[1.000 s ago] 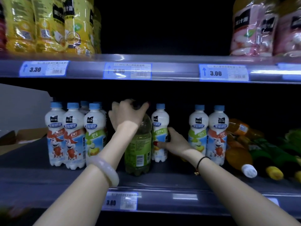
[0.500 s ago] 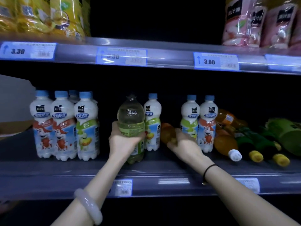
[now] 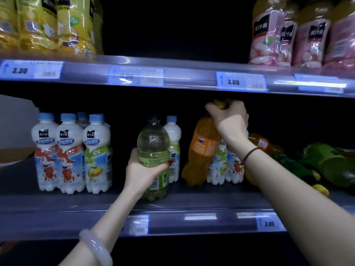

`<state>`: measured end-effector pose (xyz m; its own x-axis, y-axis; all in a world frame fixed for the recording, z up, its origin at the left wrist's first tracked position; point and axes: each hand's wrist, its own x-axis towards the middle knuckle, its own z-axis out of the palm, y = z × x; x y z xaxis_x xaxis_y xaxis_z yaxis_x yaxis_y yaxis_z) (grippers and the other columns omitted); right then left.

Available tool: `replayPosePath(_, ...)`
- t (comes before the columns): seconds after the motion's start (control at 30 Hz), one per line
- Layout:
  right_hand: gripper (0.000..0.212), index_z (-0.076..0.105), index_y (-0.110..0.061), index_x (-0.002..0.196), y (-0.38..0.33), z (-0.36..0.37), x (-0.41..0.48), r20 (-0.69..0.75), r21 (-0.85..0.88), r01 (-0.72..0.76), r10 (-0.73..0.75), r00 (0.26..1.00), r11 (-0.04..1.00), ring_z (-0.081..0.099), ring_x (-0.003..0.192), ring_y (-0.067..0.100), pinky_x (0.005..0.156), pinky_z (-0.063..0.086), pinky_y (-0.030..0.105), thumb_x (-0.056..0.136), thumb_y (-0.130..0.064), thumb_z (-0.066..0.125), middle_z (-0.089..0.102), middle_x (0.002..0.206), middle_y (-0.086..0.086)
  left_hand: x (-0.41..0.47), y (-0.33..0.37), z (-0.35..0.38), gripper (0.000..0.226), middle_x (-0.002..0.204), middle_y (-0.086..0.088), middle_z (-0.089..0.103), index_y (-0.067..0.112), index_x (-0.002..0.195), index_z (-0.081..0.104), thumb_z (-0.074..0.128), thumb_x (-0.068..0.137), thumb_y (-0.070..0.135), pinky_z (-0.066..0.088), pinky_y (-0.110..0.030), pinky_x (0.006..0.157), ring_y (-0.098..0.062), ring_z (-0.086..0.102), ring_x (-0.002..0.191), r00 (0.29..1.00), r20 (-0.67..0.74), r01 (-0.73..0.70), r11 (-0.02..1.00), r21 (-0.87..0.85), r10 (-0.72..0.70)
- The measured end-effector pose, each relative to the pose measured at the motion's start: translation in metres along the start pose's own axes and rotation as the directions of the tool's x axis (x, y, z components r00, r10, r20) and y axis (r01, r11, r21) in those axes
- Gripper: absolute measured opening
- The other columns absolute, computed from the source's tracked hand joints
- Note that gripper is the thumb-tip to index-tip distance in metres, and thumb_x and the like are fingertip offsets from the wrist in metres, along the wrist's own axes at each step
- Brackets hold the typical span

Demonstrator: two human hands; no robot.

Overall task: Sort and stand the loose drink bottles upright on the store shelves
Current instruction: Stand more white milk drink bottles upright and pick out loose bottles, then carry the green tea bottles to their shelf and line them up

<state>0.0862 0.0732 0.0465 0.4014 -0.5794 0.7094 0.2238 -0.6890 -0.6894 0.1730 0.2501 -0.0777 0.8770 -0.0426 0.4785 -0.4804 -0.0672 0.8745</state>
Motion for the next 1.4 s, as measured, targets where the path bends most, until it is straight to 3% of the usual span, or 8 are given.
replayPosePath(0.3,0.067,0.041,-0.021,0.138,0.016,0.006,-0.009,0.295,0.302,-0.242,0.151,0.943,0.922,0.050,0.126,0.024,0.107,0.041,0.044,0.082,-0.052,0.061,0.052,0.139,0.006,-0.001,-0.002,0.000,0.070,0.099,-0.002,0.069,0.013,0.110,0.054,0.088,0.051,0.030,0.055,-0.035,0.082,-0.016,0.067,0.092,0.998,0.061,-0.008,1.000,-0.001,0.008)
replayPosePath(0.43,0.061,0.047,-0.024,0.118,0.033,-0.022,-0.013,0.467,0.296,-0.181,0.024,0.884,0.938,0.066,0.096,0.018,0.082,0.057,0.034,0.068,-0.016,0.082,0.066,0.103,-0.003,-0.005,0.003,0.003,0.071,0.097,-0.001,0.069,0.012,0.110,0.055,0.085,0.049,0.029,0.055,-0.033,0.079,-0.015,0.067,0.091,0.996,0.087,-0.015,1.000,-0.026,0.017)
replayPosePath(0.53,0.063,0.048,-0.014,0.117,0.042,-0.040,-0.017,0.554,0.190,-0.143,0.014,0.832,0.971,0.069,0.090,0.016,0.083,0.058,0.035,0.065,-0.005,0.083,0.069,0.098,0.003,-0.009,0.004,0.005,0.065,0.100,-0.005,0.070,0.009,0.113,0.055,0.088,0.058,0.016,0.056,-0.033,0.077,-0.018,0.068,0.091,0.993,0.118,-0.022,0.999,-0.046,0.027)
replayPosePath(0.67,0.064,0.051,-0.008,0.117,0.055,-0.044,-0.041,0.444,0.224,-0.008,-0.094,0.891,0.975,0.068,0.094,0.011,0.080,0.055,0.025,0.063,-0.009,0.085,0.067,0.104,0.006,-0.022,0.011,0.012,0.072,0.102,0.001,0.068,0.014,0.115,0.052,0.090,0.054,0.015,0.052,-0.024,0.074,-0.009,0.066,0.092,0.985,0.127,-0.117,0.992,-0.037,0.121)
replayPosePath(0.83,0.064,0.047,-0.018,0.117,0.051,-0.055,-0.060,0.333,0.335,0.123,-0.239,0.912,0.934,0.057,0.096,-0.012,0.077,0.047,0.006,0.066,-0.006,0.083,0.056,0.108,-0.012,-0.044,0.035,0.023,0.071,0.101,0.010,0.063,0.025,0.111,0.050,0.089,0.054,0.010,0.049,-0.006,0.070,0.008,0.062,0.092,0.952,0.158,-0.261,0.965,-0.034,0.263)
replayPosePath(1.1,0.058,0.047,-0.015,0.115,0.049,-0.125,-0.056,0.084,0.488,0.123,-0.186,0.979,0.864,0.064,0.084,0.002,0.072,0.052,0.019,0.066,-0.021,0.077,0.062,0.098,-0.003,-0.085,0.101,0.061,0.073,0.098,0.012,0.064,0.017,0.112,0.050,0.090,0.051,0.015,0.049,-0.007,0.069,0.010,0.065,0.087,0.880,0.281,-0.343,0.922,-0.180,0.383)
replayPosePath(1.27,0.064,0.049,-0.015,0.116,0.070,-0.200,-0.053,0.093,0.459,0.076,-0.133,0.987,0.885,0.067,0.092,0.013,0.079,0.057,0.030,0.061,-0.036,0.075,0.064,0.104,0.003,-0.136,0.134,0.111,0.069,0.098,0.014,0.064,0.033,0.102,0.049,0.087,0.045,0.029,0.049,-0.006,0.068,0.010,0.065,0.087,0.852,0.365,-0.317,0.924,-0.214,0.376)
replayPosePath(1.4,0.052,0.055,-0.018,0.106,0.107,-0.280,-0.056,0.155,0.399,0.018,-0.086,0.984,0.917,0.068,0.090,0.020,0.080,0.059,0.037,0.062,-0.037,0.075,0.067,0.098,0.004,-0.193,0.147,0.171,0.073,0.100,0.009,0.067,0.025,0.108,0.052,0.086,0.044,0.033,0.052,-0.010,0.068,0.002,0.068,0.088,0.841,0.424,-0.233,0.933,-0.276,0.336)
